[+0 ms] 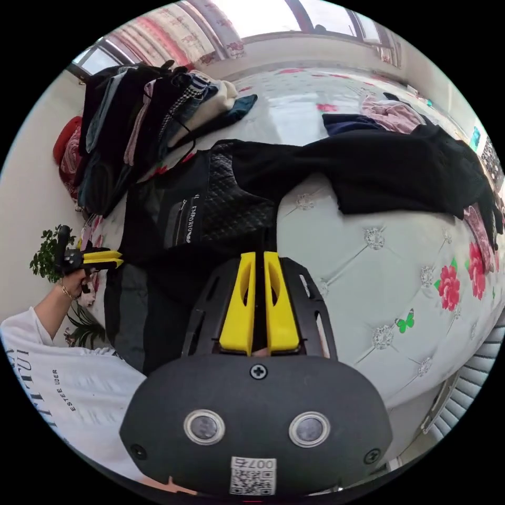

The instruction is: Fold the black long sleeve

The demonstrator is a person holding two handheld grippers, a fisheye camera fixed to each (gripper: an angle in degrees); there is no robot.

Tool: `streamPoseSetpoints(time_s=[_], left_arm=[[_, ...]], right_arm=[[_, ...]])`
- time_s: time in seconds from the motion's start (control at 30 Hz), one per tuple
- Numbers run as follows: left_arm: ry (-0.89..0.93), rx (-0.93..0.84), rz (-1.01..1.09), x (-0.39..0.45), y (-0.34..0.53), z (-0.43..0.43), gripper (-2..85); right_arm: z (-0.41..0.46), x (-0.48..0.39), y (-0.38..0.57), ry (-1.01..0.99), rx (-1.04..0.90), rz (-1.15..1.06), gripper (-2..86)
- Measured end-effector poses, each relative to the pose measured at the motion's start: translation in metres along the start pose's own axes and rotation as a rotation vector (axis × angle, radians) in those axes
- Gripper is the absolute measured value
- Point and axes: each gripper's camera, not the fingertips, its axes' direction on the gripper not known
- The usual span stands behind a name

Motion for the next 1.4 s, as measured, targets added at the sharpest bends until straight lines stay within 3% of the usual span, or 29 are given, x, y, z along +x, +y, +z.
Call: streamPoseSetpoints(time_s=[0.07, 0.2, 0.3, 0.37, 0.47, 0.57, 0.73, 0.83, 0.9, 1.07, 1.17, 1.4], left_arm=[[-0.005, -0.004, 0.000, -0.004, -0.001, 0.004, 7.3], [-0.025, 0.020, 0.060, -0.012, 0.006, 0.008, 7.7], [-0.062, 0.020, 0.109, -0.015, 0.016, 0.010, 7.9], [-0.075, 0.020, 0.136, -0.018, 0.023, 0.010, 8.1], [-0.054, 0.010, 0.137, -0.024, 0.034, 0.004, 8.5], [-0.026, 0.048, 0.091, -0.032, 0.047, -0.009, 8.6], [0.034, 0.153, -0.027, -0.041, 0.064, -0.032, 7.9], [0.111, 0.202, -0.084, -0.042, 0.069, -0.039, 7.6], [0.129, 0.191, -0.077, -0.032, 0.066, -0.040, 7.5], [0.186, 0.156, -0.101, -0.012, 0.055, -0.040, 7.0], [0.214, 0.134, -0.145, -0.005, 0.047, -0.046, 6.7], [0.188, 0.070, -0.312, -0.006, 0.051, -0.077, 6.3]], right_arm=[[-0.059, -0.018, 0.007, -0.074, 0.167, -0.137, 1.3], [-0.143, -0.052, 0.044, -0.119, 0.307, -0.411, 0.6], [-0.149, -0.072, 0.082, -0.020, 0.182, -0.553, 0.4], [-0.109, -0.064, 0.111, 0.076, -0.026, -0.510, 0.5], [-0.054, -0.041, 0.145, 0.017, -0.293, -0.419, 0.9], [-0.016, -0.018, 0.170, -0.045, -0.416, -0.292, 0.8], [-0.001, 0.040, 0.169, -0.181, -0.448, -0.036, 0.0], [0.005, 0.050, 0.169, -0.056, -0.638, -0.120, -0.1], [-0.017, 0.061, 0.156, -0.057, -0.596, -0.115, 0.0], [-0.125, 0.128, 0.047, -0.144, -0.075, 0.059, 1.1], [-0.150, 0.192, -0.022, -0.212, 0.140, 0.202, 3.7], [-0.163, 0.324, -0.142, -0.037, 0.319, 0.504, 7.4]])
